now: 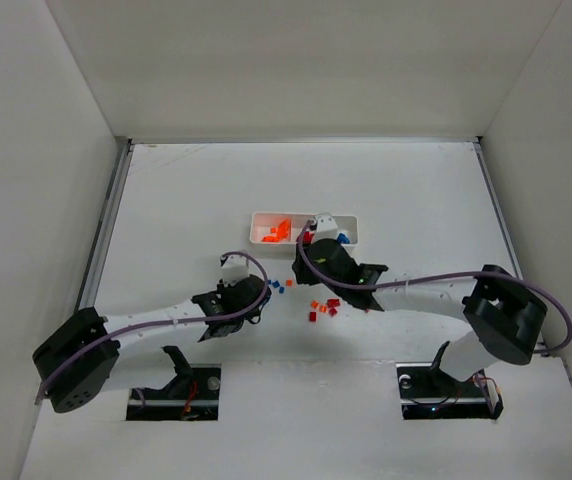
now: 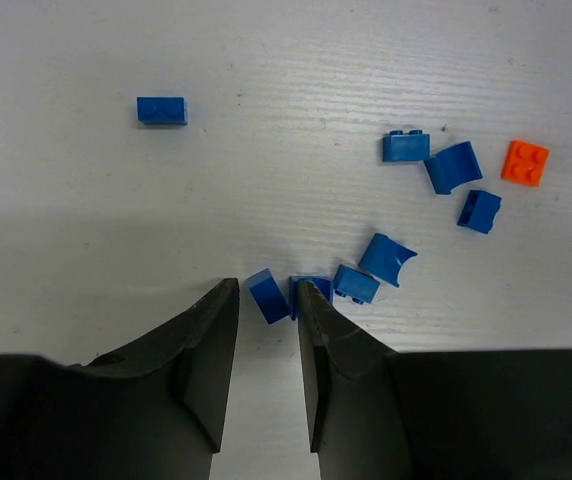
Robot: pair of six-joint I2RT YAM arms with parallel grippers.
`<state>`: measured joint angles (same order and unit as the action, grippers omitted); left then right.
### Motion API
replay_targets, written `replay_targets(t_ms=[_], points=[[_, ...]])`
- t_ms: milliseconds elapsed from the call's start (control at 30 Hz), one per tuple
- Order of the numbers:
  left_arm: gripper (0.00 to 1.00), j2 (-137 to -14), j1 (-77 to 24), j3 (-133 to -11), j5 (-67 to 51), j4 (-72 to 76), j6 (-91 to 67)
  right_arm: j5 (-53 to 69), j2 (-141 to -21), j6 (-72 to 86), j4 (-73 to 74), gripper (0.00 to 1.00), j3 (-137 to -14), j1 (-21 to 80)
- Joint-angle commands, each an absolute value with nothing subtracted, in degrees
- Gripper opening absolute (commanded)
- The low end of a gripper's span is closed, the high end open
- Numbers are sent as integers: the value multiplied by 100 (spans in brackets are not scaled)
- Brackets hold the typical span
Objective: Sort the legos into containers by color
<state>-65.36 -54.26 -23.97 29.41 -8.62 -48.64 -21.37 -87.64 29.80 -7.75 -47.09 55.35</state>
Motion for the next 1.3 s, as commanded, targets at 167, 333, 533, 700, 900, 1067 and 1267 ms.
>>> replay_targets(t_ms=[167,333,533,700,900,1067,1267], points=[[24,-6583,-5401,-2268,3138,-774,-5019,-2171,-8666,3410,-1011,46,-4377,6112],[20,-6469,-5374,-2241,3182,-764,-5010,-2153,-8885,3498,-1046,46,-4368,6446],[15,-6469,-5383,-2276,3182,-729,-4966,-2153,-9167,3568,-1248,49,-4430,6499],[12,-6215,-5445,-2259,3340,-791,-4931,-2145,-9465,3577,-1406,50,-4544,6499],[11,-5959,-5401,-2259,3419,-923,-4895,-2197,-9808,3656,-1511,49,-4728,6412],[11,-5775,-5366,-2303,3445,-984,-4843,-2417,-10072,3595,-1582,49,-4869,6341],[11,-5309,-5076,-2487,3445,-985,-4703,-2856,-10222,3402,-1512,42,-4966,6359]])
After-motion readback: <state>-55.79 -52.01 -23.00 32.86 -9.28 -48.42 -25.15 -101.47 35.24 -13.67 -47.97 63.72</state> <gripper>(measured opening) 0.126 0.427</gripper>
